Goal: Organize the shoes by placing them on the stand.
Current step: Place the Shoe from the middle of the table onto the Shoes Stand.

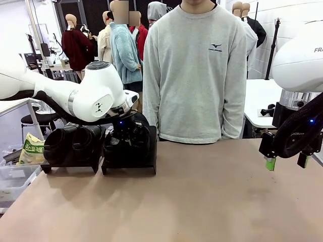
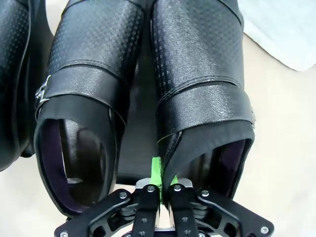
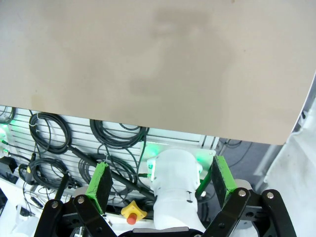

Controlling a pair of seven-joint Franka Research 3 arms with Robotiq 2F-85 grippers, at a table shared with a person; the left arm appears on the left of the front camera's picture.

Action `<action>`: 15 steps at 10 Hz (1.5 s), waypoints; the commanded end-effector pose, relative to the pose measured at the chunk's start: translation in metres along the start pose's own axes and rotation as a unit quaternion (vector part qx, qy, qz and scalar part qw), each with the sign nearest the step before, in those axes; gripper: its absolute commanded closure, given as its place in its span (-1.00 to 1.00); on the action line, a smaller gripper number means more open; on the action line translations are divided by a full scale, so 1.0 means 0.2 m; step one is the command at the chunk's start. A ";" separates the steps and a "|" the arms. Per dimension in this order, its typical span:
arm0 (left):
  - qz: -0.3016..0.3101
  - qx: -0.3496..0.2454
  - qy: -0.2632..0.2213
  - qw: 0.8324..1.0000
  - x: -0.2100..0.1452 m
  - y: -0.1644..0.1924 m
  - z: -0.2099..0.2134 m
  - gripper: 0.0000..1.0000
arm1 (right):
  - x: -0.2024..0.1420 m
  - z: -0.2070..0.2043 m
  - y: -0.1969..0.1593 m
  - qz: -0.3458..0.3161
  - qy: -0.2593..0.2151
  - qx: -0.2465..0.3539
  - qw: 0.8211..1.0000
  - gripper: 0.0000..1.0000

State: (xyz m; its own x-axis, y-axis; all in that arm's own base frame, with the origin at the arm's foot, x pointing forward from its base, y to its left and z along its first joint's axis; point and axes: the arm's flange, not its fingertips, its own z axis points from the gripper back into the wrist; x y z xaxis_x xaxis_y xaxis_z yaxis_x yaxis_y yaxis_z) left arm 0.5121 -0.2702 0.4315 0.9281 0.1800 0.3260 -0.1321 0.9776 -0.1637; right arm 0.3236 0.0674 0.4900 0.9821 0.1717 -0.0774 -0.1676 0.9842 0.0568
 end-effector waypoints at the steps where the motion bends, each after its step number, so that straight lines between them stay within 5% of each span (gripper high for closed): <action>1: 0.004 -0.006 0.011 1.000 0.04 0.01 0.00 1.00 | 0.00 0.01 0.00 -0.001 0.005 -0.004 1.000 -1.00; 5: 0.000 -0.009 0.032 0.999 0.03 0.01 -0.02 1.00 | 0.00 0.01 0.00 -0.001 0.005 -0.004 1.000 -1.00; 10: -0.030 0.021 0.023 0.999 0.01 -0.03 0.03 -0.89 | 0.00 0.01 0.00 -0.001 0.005 -0.004 1.000 -1.00; 15: -0.046 0.010 -0.002 0.999 -0.03 -0.09 0.17 -1.00 | 0.00 0.01 0.00 -0.001 0.005 -0.004 1.000 -1.00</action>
State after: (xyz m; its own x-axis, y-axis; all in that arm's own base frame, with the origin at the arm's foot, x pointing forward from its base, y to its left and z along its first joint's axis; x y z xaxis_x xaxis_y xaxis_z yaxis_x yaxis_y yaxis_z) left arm 0.4972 -0.2892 0.4656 0.9364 0.0931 0.3383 -0.0497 0.9896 -0.1348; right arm 0.3236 0.0674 0.4900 0.9821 0.1717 -0.0774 -0.1676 0.9842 0.0568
